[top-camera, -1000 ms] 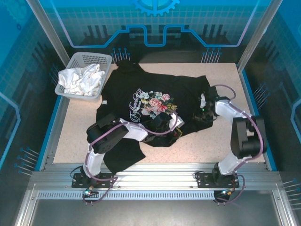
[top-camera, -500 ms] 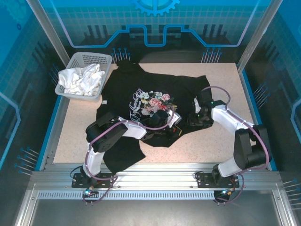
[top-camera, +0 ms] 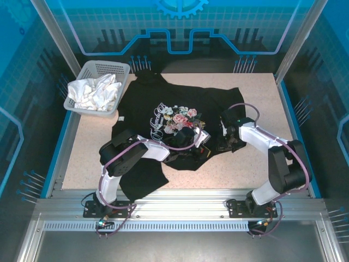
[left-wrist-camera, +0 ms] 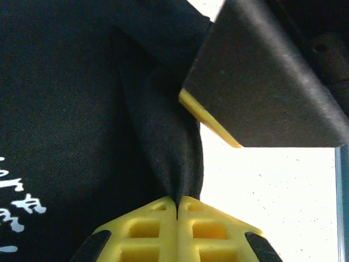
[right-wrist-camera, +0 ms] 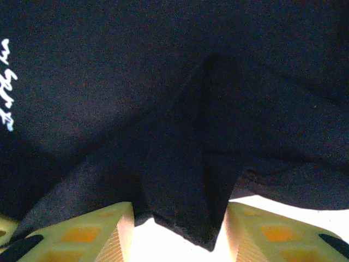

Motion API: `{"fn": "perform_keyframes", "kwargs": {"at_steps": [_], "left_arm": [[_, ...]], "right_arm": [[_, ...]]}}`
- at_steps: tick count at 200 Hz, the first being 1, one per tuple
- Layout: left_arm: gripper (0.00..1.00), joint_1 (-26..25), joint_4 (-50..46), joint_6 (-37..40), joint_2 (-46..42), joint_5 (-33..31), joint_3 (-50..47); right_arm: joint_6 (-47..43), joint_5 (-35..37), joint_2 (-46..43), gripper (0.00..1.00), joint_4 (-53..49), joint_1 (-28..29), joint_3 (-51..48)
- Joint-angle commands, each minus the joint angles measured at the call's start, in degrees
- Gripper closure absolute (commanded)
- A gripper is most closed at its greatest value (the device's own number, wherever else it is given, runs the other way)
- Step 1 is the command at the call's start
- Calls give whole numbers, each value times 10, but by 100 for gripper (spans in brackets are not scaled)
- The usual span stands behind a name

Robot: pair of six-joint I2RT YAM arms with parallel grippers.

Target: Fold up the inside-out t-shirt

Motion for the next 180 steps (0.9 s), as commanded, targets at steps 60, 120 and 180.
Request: {"fn": "perform_keyframes", "kwargs": {"at_steps": [60, 120, 180], "left_arm": [[100, 4, 14, -6, -6, 16, -3], [100, 4, 13, -2, -3, 16, -2], [100, 4, 7, 0, -5, 14, 0]], "right_arm": [[-19, 112, 25, 63, -51, -1, 41], [-10, 82, 25, 87, -49, -9, 34], [18, -10, -16, 70, -32, -21, 15]]}}
